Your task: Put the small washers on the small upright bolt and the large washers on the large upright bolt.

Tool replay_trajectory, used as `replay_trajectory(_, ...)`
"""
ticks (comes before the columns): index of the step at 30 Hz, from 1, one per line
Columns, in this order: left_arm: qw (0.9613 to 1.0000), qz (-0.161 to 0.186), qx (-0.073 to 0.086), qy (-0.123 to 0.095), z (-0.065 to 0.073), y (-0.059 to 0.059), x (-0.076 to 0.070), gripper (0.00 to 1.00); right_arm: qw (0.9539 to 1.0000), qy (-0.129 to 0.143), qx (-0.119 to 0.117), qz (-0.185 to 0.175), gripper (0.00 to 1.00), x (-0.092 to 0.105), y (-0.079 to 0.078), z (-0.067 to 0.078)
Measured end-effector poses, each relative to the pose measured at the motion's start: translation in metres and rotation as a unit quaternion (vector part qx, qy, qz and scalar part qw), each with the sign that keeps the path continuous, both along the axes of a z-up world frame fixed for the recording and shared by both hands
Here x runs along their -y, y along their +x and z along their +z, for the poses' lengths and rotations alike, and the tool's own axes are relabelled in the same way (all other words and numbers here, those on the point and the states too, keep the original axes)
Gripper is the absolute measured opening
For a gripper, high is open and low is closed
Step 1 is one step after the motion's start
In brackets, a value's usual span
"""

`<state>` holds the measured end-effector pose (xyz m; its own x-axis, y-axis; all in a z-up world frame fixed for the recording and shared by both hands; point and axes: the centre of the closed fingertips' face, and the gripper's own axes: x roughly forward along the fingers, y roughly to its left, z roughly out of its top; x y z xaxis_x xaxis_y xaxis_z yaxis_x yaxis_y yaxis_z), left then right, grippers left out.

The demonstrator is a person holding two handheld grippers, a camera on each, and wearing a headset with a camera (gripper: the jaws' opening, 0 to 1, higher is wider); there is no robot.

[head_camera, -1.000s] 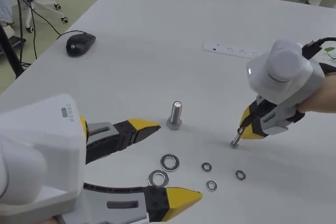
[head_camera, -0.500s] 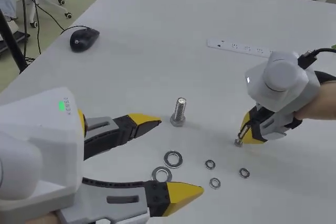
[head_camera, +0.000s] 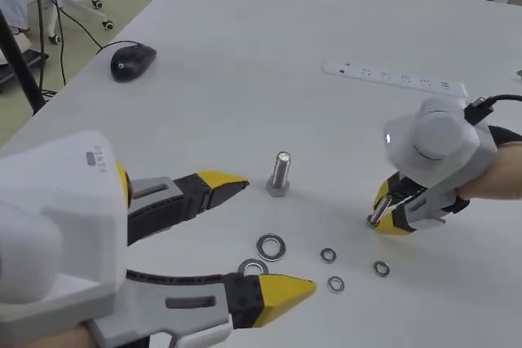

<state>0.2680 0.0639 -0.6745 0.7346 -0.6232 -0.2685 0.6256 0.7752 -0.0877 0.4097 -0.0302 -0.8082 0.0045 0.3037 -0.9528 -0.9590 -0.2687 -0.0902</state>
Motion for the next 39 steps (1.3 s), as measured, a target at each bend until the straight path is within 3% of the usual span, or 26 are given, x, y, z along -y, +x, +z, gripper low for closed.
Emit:
replay_trajectory(7,0.9996,0.016,0.016,-0.015,0.008,0.005,-0.001,0.62,0.9987,0.038,0.011,-0.031,0.20,0.011,-0.005,0.022)
replay_trajectory(13,0.9990,0.023,0.032,-0.021,0.017,0.006,0.001,0.62,0.9971,0.051,0.017,-0.053,0.20,0.027,-0.013,0.029)
replay_trajectory(17,0.9976,0.035,0.049,-0.032,0.027,0.006,0.000,0.62,0.9971,0.044,0.016,-0.060,0.20,0.038,-0.026,0.025)
replay_trajectory(22,0.9945,0.054,0.061,-0.065,0.038,0.006,-0.005,0.62,0.9974,0.041,-0.001,-0.060,0.19,0.042,-0.044,0.017)
replay_trajectory(32,0.9959,0.051,0.054,-0.052,0.034,0.004,-0.006,0.62,0.9970,0.049,-0.025,-0.054,0.19,0.030,-0.056,0.004)
replay_trajectory(39,0.9960,0.056,0.051,-0.048,0.032,0.003,-0.010,0.62,0.9981,0.032,-0.032,-0.041,0.19,0.026,-0.058,-0.009)
